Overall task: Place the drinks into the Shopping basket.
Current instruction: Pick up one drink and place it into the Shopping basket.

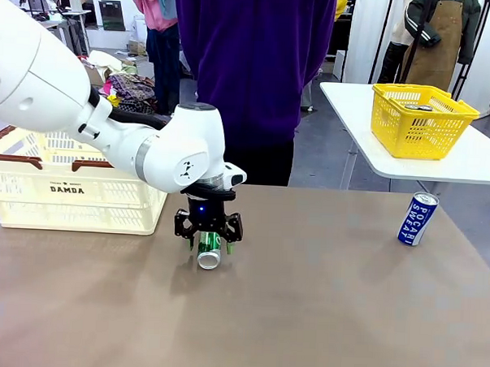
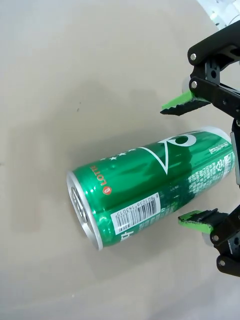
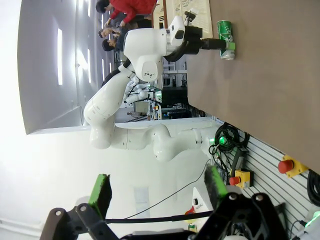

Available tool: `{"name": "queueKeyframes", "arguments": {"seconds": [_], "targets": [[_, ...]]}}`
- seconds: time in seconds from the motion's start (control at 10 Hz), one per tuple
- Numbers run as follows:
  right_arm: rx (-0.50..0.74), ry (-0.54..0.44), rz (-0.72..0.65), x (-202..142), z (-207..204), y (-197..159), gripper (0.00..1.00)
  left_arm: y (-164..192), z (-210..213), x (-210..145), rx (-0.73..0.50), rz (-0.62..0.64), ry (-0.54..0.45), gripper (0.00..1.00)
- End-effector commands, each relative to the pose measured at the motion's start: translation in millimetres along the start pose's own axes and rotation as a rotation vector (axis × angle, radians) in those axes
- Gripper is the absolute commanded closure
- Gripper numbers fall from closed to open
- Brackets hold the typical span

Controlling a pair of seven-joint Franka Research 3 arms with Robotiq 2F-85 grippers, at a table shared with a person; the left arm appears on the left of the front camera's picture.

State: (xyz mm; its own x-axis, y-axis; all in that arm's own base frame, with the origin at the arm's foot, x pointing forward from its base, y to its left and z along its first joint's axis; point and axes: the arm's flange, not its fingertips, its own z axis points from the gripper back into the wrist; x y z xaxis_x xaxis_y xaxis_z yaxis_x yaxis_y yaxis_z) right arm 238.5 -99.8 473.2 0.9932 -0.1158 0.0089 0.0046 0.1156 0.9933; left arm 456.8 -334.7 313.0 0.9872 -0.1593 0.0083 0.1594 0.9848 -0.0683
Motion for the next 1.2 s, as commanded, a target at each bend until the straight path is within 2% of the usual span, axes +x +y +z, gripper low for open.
{"name": "queueKeyframes", "arguments": {"seconds": [0.0,0.1,0.8,0.9,1.1], "targets": [[0.019,0.0,0.016,2,1,5,0.0,-4,-3,6,0.059,0.02,-0.035,0.6],[0.019,0.0,0.016,2,1,5,0.0,-7,-4,7,0.067,0.018,-0.037,1.0],[0.019,0.0,0.016,2,1,5,0.0,-7,6,0,0.063,0.007,-0.076,1.0],[0.019,0.0,0.016,2,1,5,0.0,-8,33,-10,0.029,-0.027,-0.112,1.0],[0.019,0.0,0.016,2,1,5,0.0,-1,131,-35,-0.04,-0.058,-0.212,1.0]]}}
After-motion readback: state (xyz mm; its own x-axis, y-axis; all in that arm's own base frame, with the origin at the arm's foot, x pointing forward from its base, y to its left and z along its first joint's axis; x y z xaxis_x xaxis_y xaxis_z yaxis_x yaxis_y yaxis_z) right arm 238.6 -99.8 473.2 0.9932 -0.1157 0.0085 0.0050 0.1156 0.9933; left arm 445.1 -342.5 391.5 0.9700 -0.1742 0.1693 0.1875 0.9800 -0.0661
